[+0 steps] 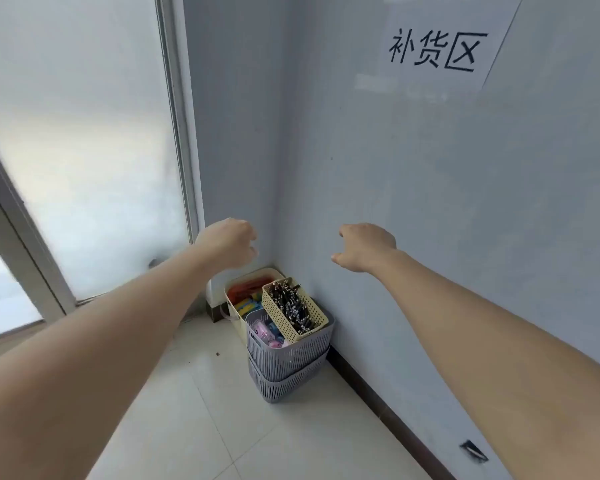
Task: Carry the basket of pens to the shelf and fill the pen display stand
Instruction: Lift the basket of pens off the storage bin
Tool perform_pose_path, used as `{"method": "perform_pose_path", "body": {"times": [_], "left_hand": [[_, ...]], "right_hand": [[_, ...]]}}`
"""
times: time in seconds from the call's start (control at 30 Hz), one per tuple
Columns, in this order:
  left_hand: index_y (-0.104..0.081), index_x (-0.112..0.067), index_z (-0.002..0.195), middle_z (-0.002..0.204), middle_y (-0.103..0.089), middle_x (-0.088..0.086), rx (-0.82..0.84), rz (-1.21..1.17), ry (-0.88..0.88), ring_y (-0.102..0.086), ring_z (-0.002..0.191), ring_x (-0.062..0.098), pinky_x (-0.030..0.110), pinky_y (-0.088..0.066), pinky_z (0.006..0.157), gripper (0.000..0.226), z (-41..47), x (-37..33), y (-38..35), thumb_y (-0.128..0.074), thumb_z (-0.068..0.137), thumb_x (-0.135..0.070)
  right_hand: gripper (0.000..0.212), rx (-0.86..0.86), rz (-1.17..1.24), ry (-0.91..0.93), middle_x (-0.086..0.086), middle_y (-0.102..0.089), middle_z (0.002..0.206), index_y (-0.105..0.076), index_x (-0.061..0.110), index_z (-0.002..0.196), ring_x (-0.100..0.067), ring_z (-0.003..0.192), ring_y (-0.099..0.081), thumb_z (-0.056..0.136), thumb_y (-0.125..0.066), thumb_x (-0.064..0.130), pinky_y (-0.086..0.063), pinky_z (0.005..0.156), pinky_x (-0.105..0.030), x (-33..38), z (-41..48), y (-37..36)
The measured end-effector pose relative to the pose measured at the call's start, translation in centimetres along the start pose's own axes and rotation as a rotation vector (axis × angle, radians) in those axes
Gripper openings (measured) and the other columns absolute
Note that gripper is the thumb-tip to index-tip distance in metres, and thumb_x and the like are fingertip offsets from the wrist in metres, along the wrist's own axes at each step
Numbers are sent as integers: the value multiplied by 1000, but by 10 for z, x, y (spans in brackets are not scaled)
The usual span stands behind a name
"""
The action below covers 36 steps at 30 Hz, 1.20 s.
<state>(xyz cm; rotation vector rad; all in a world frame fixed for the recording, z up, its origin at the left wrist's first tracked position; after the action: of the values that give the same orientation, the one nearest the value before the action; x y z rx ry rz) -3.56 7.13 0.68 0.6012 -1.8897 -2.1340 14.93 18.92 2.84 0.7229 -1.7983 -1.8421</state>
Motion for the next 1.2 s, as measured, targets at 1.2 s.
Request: {"method": "perform_pose_path", "body": {"times": [1.2], "left_hand": [[-56,-23,130,127,-60,0,496,-20,-162,-55,114,25,36,-49,85,36,383,56,-310,-48,96,-31]], "right_hand": [[40,466,167,-288,-4,-59,119,-53,15,124,-26,108,-56,93,-53,41,-45,76,-30,-59,334,-294]]}}
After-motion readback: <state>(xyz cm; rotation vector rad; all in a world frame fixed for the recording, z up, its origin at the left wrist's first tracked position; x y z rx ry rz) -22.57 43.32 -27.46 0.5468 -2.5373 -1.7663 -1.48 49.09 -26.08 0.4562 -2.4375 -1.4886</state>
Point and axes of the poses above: each hand's wrist, its own z-axis towards the middle knuckle, its own y-axis out of the back of the hand, x = y × z, the point moved 8 cm from there along z, towards the middle knuckle
